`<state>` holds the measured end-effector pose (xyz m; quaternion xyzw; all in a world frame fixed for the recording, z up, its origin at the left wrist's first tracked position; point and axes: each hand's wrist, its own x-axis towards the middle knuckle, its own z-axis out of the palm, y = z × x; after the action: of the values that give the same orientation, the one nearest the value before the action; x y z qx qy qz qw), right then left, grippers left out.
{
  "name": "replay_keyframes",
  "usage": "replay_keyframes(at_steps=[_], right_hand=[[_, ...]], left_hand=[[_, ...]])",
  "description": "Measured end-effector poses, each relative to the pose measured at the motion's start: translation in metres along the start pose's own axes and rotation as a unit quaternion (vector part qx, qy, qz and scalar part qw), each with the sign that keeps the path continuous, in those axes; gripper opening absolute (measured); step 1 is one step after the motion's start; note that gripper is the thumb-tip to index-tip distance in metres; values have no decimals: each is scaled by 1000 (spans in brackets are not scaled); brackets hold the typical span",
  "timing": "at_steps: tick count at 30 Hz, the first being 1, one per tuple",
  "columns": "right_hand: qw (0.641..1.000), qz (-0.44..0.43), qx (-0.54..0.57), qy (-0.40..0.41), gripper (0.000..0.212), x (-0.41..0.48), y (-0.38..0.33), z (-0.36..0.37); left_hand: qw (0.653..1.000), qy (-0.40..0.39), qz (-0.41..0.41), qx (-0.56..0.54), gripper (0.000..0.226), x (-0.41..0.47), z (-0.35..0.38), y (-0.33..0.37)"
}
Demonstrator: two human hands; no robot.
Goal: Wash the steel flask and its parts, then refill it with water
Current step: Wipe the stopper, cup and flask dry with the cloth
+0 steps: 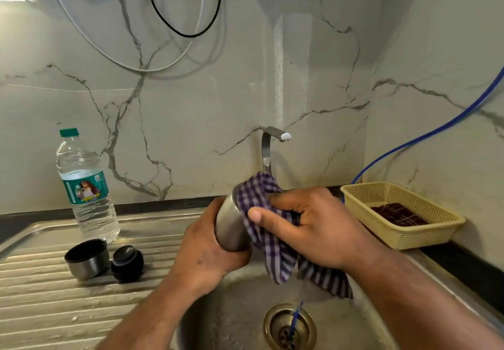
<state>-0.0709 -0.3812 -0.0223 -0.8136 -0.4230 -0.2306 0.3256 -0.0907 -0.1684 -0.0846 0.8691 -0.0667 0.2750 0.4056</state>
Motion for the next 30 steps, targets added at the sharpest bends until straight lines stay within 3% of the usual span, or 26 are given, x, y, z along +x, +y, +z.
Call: replay_keyframes(at_steps=[4,7,9,15,20,23,26,28,30], right_hand=[[999,-2,-2,34,45,1,5,1],[996,-58,-61,-14,22,-3,-11,8],[993,-56,-99,-4,41,-4,-12,14],[992,79,92,38,46,-1,-2,9],[992,111,49,43,43,1,5,2],[996,62,67,15,37,1,2,4],[992,34,104,-60,14,0,1,5],[992,60,106,-20,31,0,12,4],[995,68,64,47,30,0,21,6]], left_hand=[[1000,14,-9,-14,79,1,0,-6],[999,9,-19,-49,82,1,4,-8],[1000,-2,-3,-23,82,2,8,-9],[1000,7,-25,-15,84,0,6,-3],[1000,-15,-16,11,84,-3,4,-1],[999,-32,-11,20,86,-4,5,2],[998,-6,-56,-32,82,-3,1,-1],[993,-9,-82,-82,77,-2,-2,1],[978,-44,-109,-175,80,-4,-3,11]])
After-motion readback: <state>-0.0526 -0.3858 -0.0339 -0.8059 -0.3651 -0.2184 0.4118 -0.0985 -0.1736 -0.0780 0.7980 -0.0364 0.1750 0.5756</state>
